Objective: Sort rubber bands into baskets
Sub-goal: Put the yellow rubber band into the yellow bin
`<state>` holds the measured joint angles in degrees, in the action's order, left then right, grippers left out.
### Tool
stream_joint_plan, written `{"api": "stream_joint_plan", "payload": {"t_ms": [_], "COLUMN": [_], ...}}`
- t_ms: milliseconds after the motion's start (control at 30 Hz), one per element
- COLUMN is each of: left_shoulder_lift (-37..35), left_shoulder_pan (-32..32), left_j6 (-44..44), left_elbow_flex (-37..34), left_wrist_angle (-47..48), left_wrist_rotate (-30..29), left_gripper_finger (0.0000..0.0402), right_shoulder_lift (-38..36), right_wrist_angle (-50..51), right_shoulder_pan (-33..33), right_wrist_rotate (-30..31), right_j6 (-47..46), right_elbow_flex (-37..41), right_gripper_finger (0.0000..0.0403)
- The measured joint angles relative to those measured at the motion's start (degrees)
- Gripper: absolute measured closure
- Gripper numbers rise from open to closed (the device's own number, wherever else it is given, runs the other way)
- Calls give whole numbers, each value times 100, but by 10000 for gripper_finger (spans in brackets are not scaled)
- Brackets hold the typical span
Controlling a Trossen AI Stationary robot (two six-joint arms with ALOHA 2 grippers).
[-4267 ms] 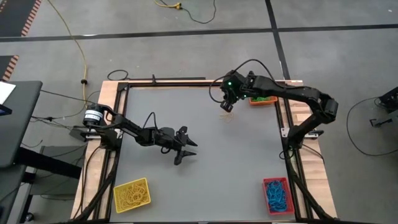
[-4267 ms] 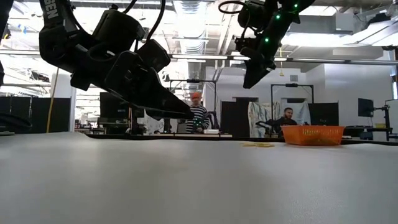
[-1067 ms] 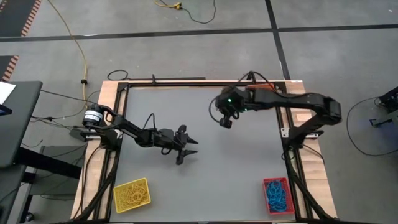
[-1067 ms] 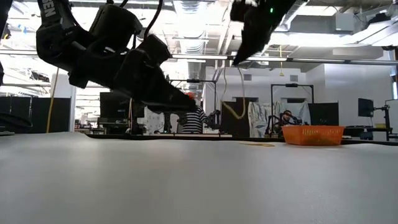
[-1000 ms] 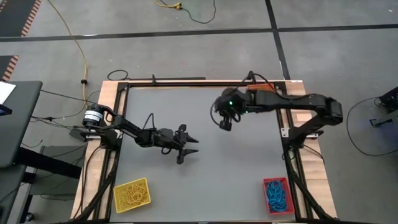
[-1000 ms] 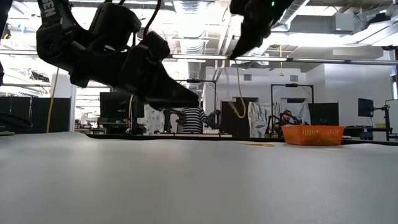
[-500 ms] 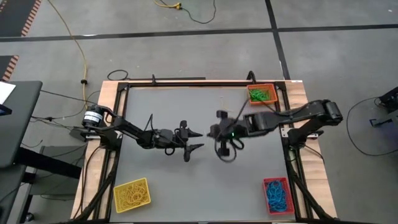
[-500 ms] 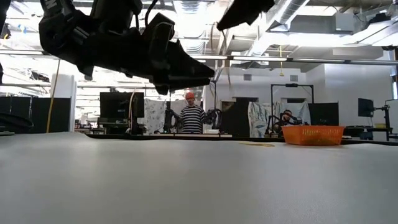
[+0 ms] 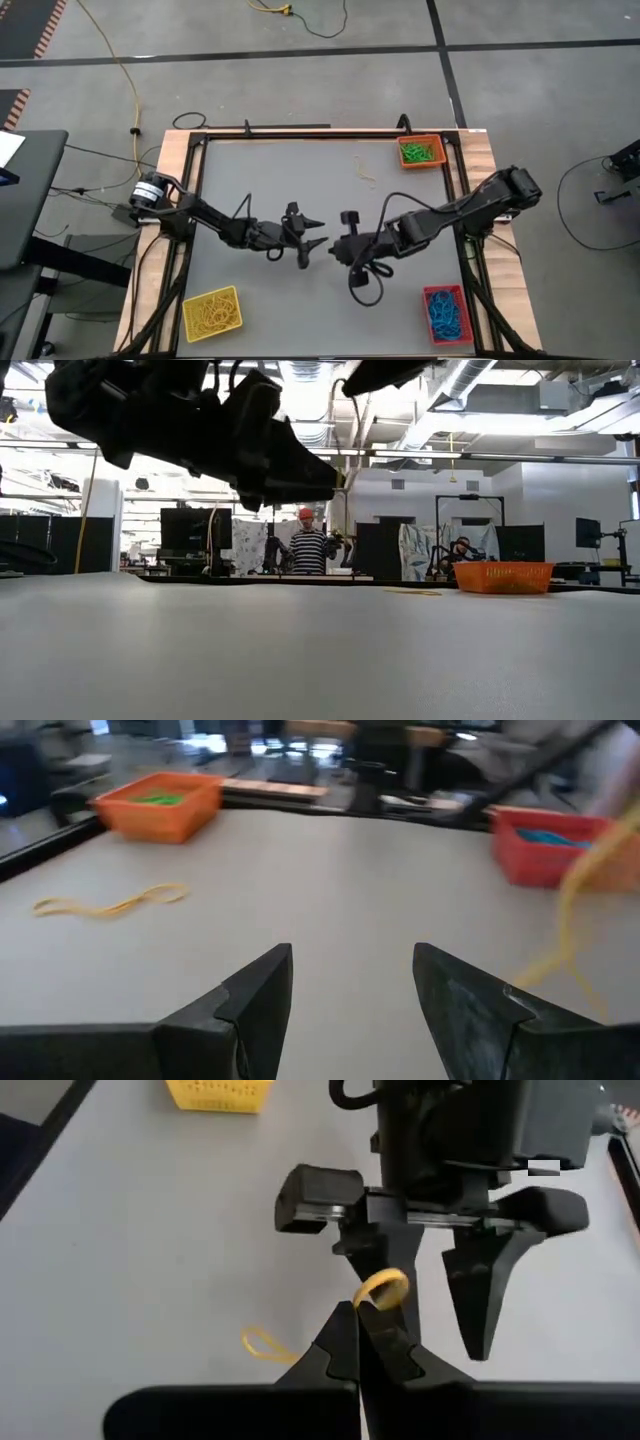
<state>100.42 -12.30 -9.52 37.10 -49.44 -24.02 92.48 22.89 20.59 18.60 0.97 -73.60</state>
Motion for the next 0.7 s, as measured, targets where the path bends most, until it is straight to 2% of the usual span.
{"api": "stream_joint_plan", "payload": {"t_ms": [167, 433, 700], "left_shoulder_lift": [0, 0, 0], "left_shoulder_pan": [-138, -207, -207], "left_j6": [358, 780, 860], "left_elbow_flex": [-1, -2, -2], "left_wrist_angle": [-12, 599, 774], "left_wrist_rotate": [694, 1762, 1968], "left_gripper_finger": [204, 204, 204], "right_shoulder_lift": [66, 66, 64], "right_wrist_angle": [-239, -223, -192], "right_shoulder_pan": [-15, -34, 44], "right_wrist_rotate": [55, 174, 174], "right_j6": [97, 90, 55], "right_elbow_flex": [0, 0, 0], "right_gripper_finger": [383, 383, 382]}}
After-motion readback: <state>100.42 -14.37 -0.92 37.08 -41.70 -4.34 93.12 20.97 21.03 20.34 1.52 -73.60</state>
